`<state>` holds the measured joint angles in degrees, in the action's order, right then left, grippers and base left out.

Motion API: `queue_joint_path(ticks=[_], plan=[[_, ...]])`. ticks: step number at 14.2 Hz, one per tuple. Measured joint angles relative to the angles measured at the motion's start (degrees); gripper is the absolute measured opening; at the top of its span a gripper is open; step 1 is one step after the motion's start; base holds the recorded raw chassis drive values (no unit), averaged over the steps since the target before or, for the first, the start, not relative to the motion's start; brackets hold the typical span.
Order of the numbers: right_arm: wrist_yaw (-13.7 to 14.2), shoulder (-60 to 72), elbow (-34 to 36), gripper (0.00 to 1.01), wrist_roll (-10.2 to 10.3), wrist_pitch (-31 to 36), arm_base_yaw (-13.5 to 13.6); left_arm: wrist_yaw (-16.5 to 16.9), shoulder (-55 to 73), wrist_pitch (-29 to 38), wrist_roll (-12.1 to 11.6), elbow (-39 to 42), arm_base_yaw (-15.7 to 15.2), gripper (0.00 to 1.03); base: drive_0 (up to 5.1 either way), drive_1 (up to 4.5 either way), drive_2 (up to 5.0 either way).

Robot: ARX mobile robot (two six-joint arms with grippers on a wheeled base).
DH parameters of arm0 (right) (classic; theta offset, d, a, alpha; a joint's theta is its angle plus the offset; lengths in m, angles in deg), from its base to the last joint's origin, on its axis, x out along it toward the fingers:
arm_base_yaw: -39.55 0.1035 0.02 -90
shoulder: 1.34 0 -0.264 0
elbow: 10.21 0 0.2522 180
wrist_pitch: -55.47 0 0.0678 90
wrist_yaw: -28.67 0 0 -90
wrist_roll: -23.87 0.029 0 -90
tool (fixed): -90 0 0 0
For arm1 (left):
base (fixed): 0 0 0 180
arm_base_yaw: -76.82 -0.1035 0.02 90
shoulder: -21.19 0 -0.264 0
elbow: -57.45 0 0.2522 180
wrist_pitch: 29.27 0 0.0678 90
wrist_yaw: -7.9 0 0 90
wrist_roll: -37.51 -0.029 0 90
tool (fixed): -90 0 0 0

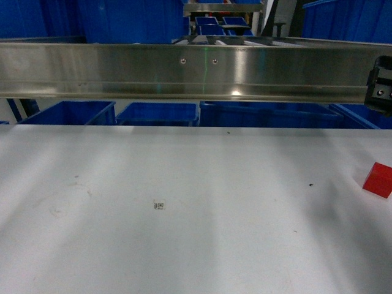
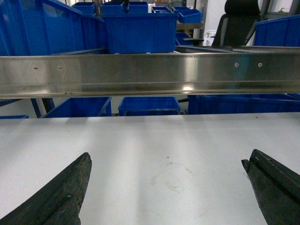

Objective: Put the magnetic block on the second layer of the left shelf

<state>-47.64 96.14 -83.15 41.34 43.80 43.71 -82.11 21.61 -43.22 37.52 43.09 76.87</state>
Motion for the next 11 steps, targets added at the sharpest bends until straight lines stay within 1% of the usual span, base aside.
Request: queue_joint_path(ticks=[3,6,8,9,11], plan=[[-0.2,7.8,-1.7,0.98,5.0,-3.3,0.4,0.0,0.0,0.0,0.0,0.0,0.0,0.98,0.0,0.00,0.0],[2.2,11.0,-3.6,0.98,6.3,-3.7,0.3,0.0,0.0,0.0,0.0,0.0,0.0,0.98,0.0,0.00,0.0],[2.4,12.8,-4.7,0.98,6.7,-3.6,0.3,0.0,0.0,0.0,0.0,0.0,0.0,0.98,0.0,0.00,0.0],[2.2,15.9,-5.3,0.98,7.6,-4.0,0.2,0.0,0.0,0.0,0.0,0.0,0.0,0.98,0.0,0.00,0.0],[2.5,19.1,-5.4,0.98,8.0,-2.2,-1.3,0.0,0.0,0.0,0.0,0.0,0.0,0.98,0.0,0.00,0.0]])
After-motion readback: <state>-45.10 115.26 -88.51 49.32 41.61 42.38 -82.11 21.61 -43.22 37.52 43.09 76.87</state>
